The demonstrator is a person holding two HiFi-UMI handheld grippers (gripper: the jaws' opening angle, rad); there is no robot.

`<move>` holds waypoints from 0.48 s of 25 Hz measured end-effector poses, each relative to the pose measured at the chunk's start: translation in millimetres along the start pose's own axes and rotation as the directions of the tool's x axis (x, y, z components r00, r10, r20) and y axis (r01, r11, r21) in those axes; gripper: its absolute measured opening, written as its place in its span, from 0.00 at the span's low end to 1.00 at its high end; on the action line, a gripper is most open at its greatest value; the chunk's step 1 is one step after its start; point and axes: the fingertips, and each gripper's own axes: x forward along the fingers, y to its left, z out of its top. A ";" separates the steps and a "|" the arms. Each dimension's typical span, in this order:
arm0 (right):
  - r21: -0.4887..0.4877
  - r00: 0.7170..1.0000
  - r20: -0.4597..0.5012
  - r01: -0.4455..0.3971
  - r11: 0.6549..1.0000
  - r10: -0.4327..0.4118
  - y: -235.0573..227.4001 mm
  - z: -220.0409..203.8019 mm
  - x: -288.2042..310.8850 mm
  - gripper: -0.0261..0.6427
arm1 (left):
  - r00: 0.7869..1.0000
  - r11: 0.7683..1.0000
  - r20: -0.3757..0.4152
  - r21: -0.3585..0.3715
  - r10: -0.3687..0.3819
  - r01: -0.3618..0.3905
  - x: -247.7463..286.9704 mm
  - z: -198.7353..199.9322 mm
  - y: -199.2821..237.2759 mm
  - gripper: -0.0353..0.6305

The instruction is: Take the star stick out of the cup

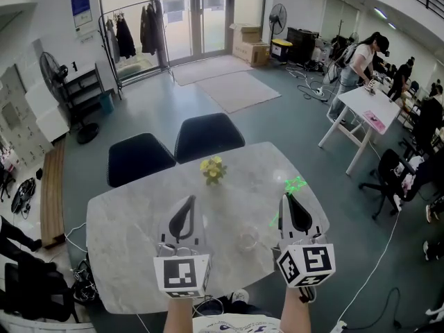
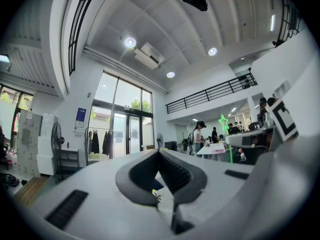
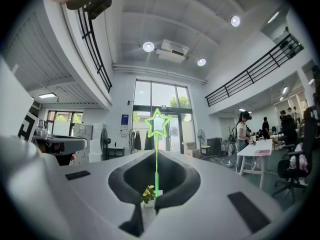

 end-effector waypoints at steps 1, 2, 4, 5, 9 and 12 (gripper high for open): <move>0.000 1.000 -0.001 -0.001 1.000 0.001 0.0 0.1 0.3 0.07 | 1.000 1.000 -0.005 -0.002 0.003 -0.003 0.0 -1.2 0.5 0.05; 0.000 1.000 -0.002 -0.002 1.000 0.002 -0.1 0.6 0.8 0.07 | 1.000 1.000 -0.010 -0.004 0.007 -0.007 0.3 -1.8 0.9 0.05; -0.001 1.000 -0.003 -0.004 1.000 0.004 -0.4 1.7 1.6 0.07 | 1.000 1.000 -0.009 -0.002 0.002 -0.002 1.9 -1.3 0.5 0.05; -0.002 1.000 -0.004 -0.004 1.000 0.004 -0.7 1.9 1.6 0.07 | 1.000 1.000 -0.006 -0.001 -0.002 0.002 2.5 -1.2 -0.1 0.05; 0.004 1.000 -0.005 -0.009 1.000 0.009 -1.2 2.1 1.1 0.07 | 1.000 1.000 -0.013 0.005 -0.002 0.002 1.8 -1.5 -1.3 0.05; 0.003 1.000 -0.003 -0.013 1.000 0.013 0.7 1.9 0.9 0.07 | 1.000 1.000 -0.015 0.007 0.000 0.000 0.7 -1.3 -0.7 0.05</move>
